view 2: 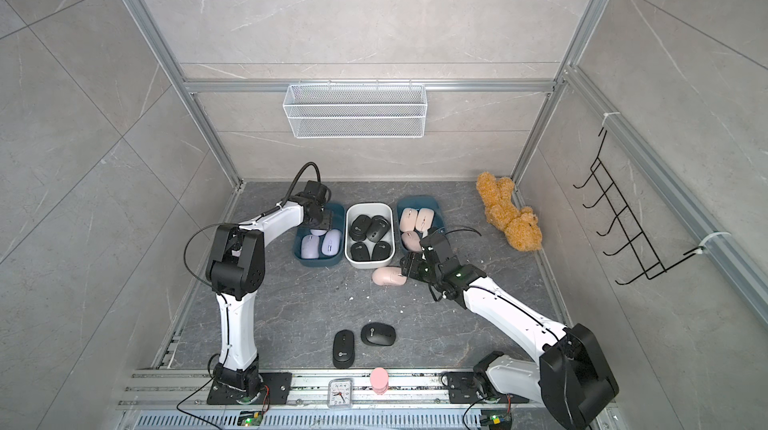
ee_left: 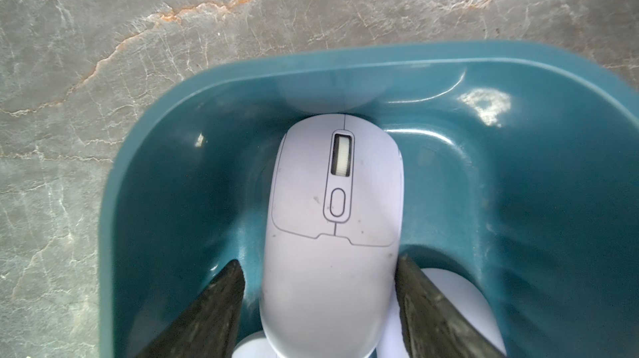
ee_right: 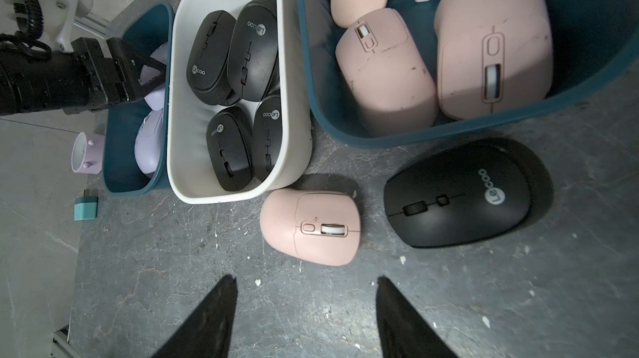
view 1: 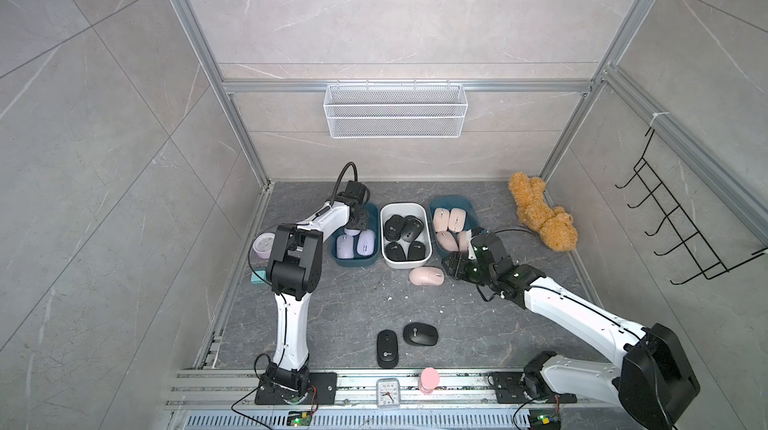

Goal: Place the mice by color into the storage box
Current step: Place the mouse in the storage box.

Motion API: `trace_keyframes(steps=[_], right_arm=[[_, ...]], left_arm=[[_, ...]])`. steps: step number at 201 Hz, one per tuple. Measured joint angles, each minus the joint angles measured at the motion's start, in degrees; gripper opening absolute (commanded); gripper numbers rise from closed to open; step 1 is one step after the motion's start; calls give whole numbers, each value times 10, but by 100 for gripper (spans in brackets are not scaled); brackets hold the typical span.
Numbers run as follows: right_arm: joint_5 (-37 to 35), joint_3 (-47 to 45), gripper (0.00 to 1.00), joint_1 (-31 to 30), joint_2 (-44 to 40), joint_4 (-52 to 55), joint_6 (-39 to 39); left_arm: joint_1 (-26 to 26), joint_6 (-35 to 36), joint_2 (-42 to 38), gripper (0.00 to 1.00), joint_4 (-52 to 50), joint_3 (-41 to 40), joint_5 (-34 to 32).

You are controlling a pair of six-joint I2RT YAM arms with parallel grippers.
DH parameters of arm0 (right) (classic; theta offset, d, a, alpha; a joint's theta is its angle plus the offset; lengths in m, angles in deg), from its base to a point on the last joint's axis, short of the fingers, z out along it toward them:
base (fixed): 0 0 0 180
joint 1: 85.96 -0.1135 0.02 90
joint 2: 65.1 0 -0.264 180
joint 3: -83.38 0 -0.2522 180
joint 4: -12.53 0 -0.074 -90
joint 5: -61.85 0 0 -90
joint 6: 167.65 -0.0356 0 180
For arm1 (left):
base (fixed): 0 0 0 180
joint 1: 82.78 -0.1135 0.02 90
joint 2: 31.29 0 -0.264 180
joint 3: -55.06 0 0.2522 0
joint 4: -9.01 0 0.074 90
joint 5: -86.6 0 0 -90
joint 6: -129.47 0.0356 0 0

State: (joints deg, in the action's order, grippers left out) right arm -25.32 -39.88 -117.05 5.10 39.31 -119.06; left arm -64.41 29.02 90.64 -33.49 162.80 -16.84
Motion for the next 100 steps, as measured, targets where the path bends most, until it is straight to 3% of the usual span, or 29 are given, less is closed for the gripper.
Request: trace_keyframes(steps=[100], right_arm=[[-6, 1, 65, -3, -20, 33, 33]], left_arm=[[5, -13, -159, 71, -17, -7, 20]])
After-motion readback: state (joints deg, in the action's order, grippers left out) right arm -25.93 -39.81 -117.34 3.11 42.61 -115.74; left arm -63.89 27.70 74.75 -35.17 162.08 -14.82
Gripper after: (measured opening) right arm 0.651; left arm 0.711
